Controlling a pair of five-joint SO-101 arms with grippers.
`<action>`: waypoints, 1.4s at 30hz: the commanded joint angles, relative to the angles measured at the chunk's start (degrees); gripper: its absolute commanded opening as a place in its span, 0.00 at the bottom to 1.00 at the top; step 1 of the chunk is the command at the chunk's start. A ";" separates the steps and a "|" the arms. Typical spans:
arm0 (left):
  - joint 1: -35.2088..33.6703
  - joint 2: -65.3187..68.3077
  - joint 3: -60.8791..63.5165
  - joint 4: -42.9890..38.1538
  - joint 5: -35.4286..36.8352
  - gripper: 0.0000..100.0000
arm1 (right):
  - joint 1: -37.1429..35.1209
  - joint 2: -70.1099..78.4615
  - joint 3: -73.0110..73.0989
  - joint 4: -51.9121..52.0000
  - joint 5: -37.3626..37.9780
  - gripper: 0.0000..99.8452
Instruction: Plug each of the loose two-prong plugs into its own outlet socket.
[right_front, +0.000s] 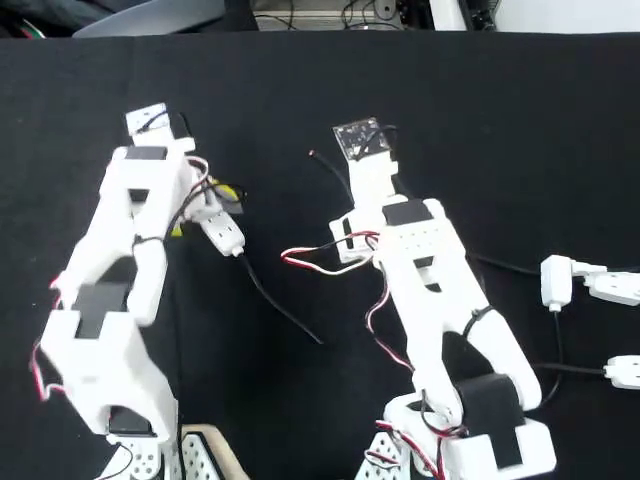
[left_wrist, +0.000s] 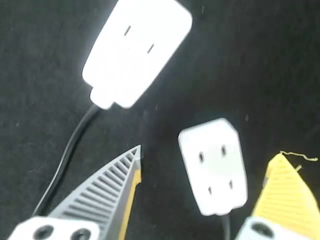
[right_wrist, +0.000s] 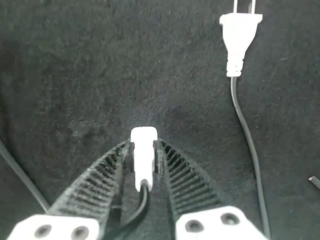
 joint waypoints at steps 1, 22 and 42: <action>-0.31 5.45 -11.74 4.75 3.60 0.38 | -0.62 -0.31 -3.12 -0.88 0.26 0.01; 0.66 12.75 -18.68 13.45 -1.49 0.18 | -0.70 -0.40 -3.03 -0.79 0.26 0.01; 9.71 12.57 -29.05 14.51 -47.12 0.18 | -0.35 -0.75 -2.86 -0.35 0.26 0.01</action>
